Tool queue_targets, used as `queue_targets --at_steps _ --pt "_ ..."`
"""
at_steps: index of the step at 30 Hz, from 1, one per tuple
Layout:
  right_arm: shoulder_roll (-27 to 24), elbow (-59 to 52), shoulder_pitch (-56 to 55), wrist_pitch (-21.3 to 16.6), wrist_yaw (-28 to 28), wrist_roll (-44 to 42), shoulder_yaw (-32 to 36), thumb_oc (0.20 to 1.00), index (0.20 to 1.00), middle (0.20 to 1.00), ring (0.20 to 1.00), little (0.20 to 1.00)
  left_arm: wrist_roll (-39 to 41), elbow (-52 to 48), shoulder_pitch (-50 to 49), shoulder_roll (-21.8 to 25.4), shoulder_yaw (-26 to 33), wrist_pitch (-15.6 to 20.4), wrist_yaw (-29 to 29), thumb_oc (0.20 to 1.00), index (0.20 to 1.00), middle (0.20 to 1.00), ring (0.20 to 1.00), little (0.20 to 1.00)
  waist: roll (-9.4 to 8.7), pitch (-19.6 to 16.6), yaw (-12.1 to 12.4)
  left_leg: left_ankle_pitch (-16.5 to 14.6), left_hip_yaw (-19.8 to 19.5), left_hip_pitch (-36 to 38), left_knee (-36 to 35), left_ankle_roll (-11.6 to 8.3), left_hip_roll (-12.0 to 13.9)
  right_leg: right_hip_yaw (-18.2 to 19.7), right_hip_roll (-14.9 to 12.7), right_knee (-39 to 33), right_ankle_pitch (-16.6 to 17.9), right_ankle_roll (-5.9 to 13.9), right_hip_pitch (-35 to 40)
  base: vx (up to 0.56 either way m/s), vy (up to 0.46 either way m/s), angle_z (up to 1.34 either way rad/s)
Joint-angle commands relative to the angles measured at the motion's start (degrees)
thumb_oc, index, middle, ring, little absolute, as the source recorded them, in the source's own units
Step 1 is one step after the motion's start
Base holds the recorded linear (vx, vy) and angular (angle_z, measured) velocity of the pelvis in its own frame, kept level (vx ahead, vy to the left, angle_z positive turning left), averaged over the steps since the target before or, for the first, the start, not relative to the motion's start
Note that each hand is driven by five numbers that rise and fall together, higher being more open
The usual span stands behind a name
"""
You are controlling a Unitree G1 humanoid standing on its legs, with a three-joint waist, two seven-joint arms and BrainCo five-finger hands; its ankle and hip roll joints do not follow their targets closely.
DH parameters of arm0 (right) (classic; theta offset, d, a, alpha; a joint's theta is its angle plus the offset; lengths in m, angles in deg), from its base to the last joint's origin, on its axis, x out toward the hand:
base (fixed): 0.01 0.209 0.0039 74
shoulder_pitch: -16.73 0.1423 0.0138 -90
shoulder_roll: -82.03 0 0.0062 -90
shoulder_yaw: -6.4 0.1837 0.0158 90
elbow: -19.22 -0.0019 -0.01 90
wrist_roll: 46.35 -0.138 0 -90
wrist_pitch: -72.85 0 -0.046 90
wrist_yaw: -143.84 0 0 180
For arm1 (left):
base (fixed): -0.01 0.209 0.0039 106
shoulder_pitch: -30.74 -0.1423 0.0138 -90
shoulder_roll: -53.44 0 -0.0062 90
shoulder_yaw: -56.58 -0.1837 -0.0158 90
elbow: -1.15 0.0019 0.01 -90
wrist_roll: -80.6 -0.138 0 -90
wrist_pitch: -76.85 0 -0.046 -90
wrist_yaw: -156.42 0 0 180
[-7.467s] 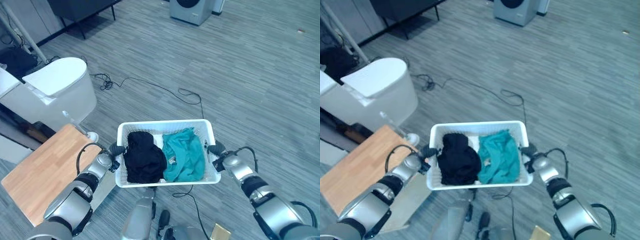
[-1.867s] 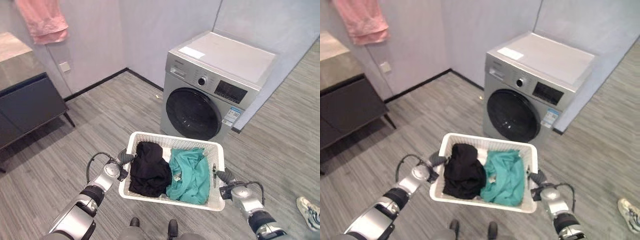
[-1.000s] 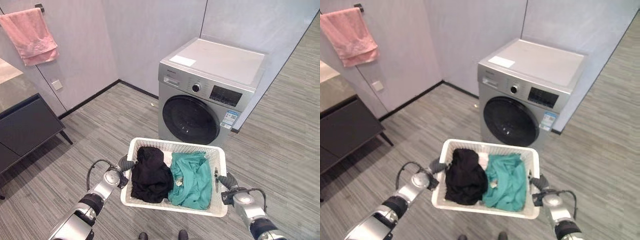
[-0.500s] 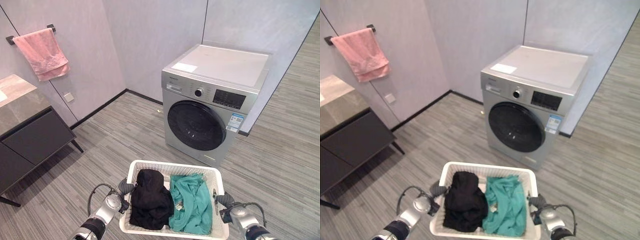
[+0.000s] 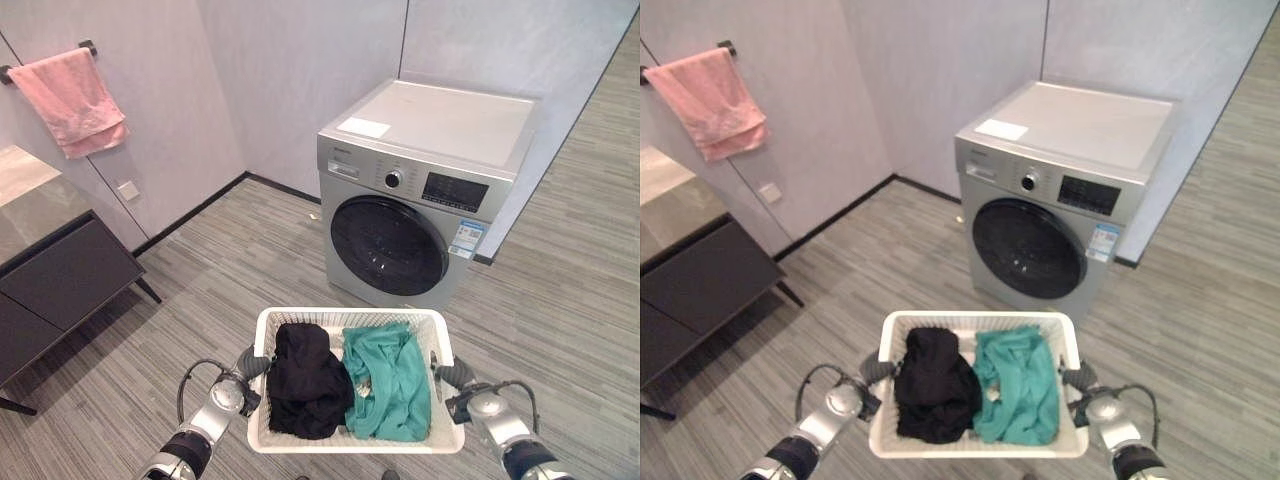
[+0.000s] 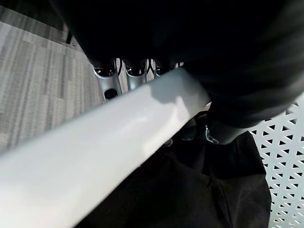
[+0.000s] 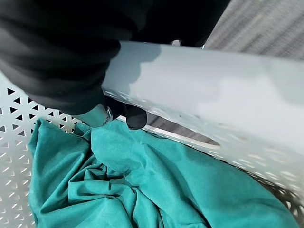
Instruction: Grab the laundry basket,head to the washer,open it,put in the laundry and shut it.
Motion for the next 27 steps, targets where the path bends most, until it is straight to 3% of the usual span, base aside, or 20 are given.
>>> queue_targets --at_steps 1,2,5,8,11,15,18,19,21,22,23,25,26,27 --pt "-4.12 -2.91 3.44 -2.67 -0.85 1.69 1.07 0.200 0.200 0.200 0.200 0.200 -0.88 0.08 8.35 3.16 1.31 3.93 -2.03 0.200 0.200 0.200 0.200 0.200 -2.14 0.63 0.12 -6.25 3.30 -5.39 9.35 0.32 -0.59 -1.54 -6.70 2.09 -1.47 5.49 0.21 0.02 0.116 -0.21" --pt "-4.13 -2.92 3.43 -2.67 -0.86 1.69 1.10 0.200 0.200 0.200 0.200 0.200 -0.88 0.09 8.36 3.15 1.29 3.93 -2.03 0.200 0.200 0.200 0.200 0.200 -2.14 0.64 0.17 -6.30 3.33 -5.40 9.40 0.35 -0.62 -1.50 -6.74 2.18 -1.53 5.52 0.17 0.08 0.234 -0.20" --pt "-4.91 -4.30 1.45 -2.20 -1.15 2.05 3.52 0.200 0.200 0.200 0.200 0.200 -1.37 -0.58 9.26 3.98 0.64 3.24 -1.27 0.200 0.200 0.200 0.200 0.200 -1.59 1.33 -1.17 -6.59 2.77 -3.55 8.30 2.56 -1.92 0.34 -7.32 16.08 -3.54 4.78 -4.50 0.07 0.224 -0.03" --pt "-4.66 -4.13 1.50 -2.42 -0.90 1.62 3.81 0.200 0.200 0.200 0.200 0.200 -1.19 -0.05 10.31 4.65 0.92 2.89 -1.81 0.200 0.200 0.200 0.200 0.200 -1.03 3.06 -2.50 -6.68 4.16 -0.46 6.63 3.17 -2.00 -0.76 -5.81 24.18 -1.95 5.05 -11.38 0.09 0.171 -0.28" --pt "-4.28 -4.37 1.02 -2.61 -0.64 1.19 3.94 0.200 0.200 0.200 0.200 0.200 -0.65 0.45 11.00 5.41 1.38 2.88 -1.57 0.200 0.200 0.200 0.200 0.200 -1.36 3.78 -3.45 -7.30 6.37 3.24 3.50 3.11 -3.38 -5.83 -4.88 18.81 -0.20 5.01 -15.20 0.21 0.096 -0.63" --pt "-3.04 -4.03 -0.42 -2.95 -0.15 0.76 3.85 0.200 0.200 0.200 0.200 0.200 -0.69 1.57 12.54 5.21 1.09 2.84 -1.79 0.200 0.200 0.200 0.200 0.200 -1.38 3.83 -4.80 -9.78 6.35 6.77 1.98 2.06 -3.48 -11.50 -3.04 7.76 1.97 6.58 -15.61 0.29 -0.003 -0.22" --pt "-2.40 -4.07 -1.40 -3.18 0.20 0.11 4.10 0.200 0.200 0.200 0.200 0.200 -1.53 3.26 13.98 4.71 0.45 2.84 -2.17 0.200 0.200 0.200 0.200 0.200 -1.71 3.61 -5.83 -11.12 6.14 8.02 2.31 1.64 -3.38 -11.22 -2.98 4.95 3.31 7.11 -16.27 0.23 -0.048 0.04" --pt "-2.31 -4.89 -2.99 -3.48 0.21 -0.60 4.45 0.200 0.200 0.200 0.200 0.200 -2.22 4.10 14.96 3.99 -0.47 2.80 -2.44 0.200 0.200 0.200 0.200 0.200 -2.72 3.02 -6.94 -12.29 6.18 9.07 2.98 1.59 -4.15 -10.66 -3.46 3.52 4.32 6.34 -15.60 0.25 -0.074 0.27" --pt "-2.31 -4.94 -3.05 -3.47 0.21 -0.60 4.48 0.200 0.200 0.200 0.200 0.200 -2.22 4.10 14.94 3.97 -0.50 2.80 -2.45 0.200 0.200 0.200 0.200 0.200 -2.69 3.07 -6.93 -12.34 6.16 9.13 3.03 1.59 -4.11 -10.70 -3.42 3.41 4.36 6.33 -15.46 0.30 -0.076 0.39" --pt "-2.93 -5.70 -4.80 -4.05 0.27 -1.59 4.86 0.200 0.200 0.200 0.200 0.200 -2.33 4.92 15.95 2.74 -1.25 3.01 -2.75 0.200 0.200 0.200 0.200 0.200 -2.37 0.89 -8.31 -16.23 5.18 11.31 6.83 1.09 -2.97 -8.87 -1.74 5.29 3.84 5.00 -13.49 0.56 -0.149 0.37" --pt "-3.02 -5.26 -4.74 -4.19 0.51 -2.02 4.82 0.200 0.200 0.200 0.200 0.200 -2.16 5.43 16.37 2.41 -1.45 3.15 -2.97 0.200 0.200 0.200 0.200 0.200 -1.97 0.40 -8.52 -15.49 5.07 11.08 9.42 0.03 -1.81 -8.90 -0.77 5.81 3.16 4.22 -12.69 0.67 -0.219 0.44" --pt "-3.17 -4.04 -4.40 -4.40 1.01 -3.01 4.60 0.200 0.200 0.200 0.200 0.200 -1.34 5.82 16.80 2.14 -1.83 3.46 -2.90 0.200 0.200 0.200 0.200 0.200 -1.74 0.12 -8.49 -10.00 6.17 7.61 20.46 -3.37 2.19 -9.67 0.65 5.65 1.87 2.42 -9.55 0.27 -0.189 0.41" --pt "-3.16 -4.02 -4.37 -4.42 1.01 -3.02 4.58 0.200 0.200 0.200 0.200 0.200 -1.34 5.82 16.82 2.15 -1.83 3.46 -2.89 0.200 0.200 0.200 0.200 0.200 -1.67 0.07 -8.57 -10.20 6.06 7.31 20.89 -3.45 2.35 -9.77 0.74 5.61 1.87 2.36 -9.60 0.26 -0.270 0.18" --pt "-3.17 -5.22 -4.24 -4.55 0.90 -3.98 3.87 0.200 0.200 0.200 0.200 0.200 -0.50 4.33 16.75 2.81 -1.28 3.50 -3.15 0.200 0.200 0.200 0.200 0.200 -2.61 1.04 -7.43 -4.37 5.23 2.18 34.21 -4.78 4.78 -9.00 2.66 4.30 0.30 -0.15 -6.38 0.16 -0.185 -0.09"
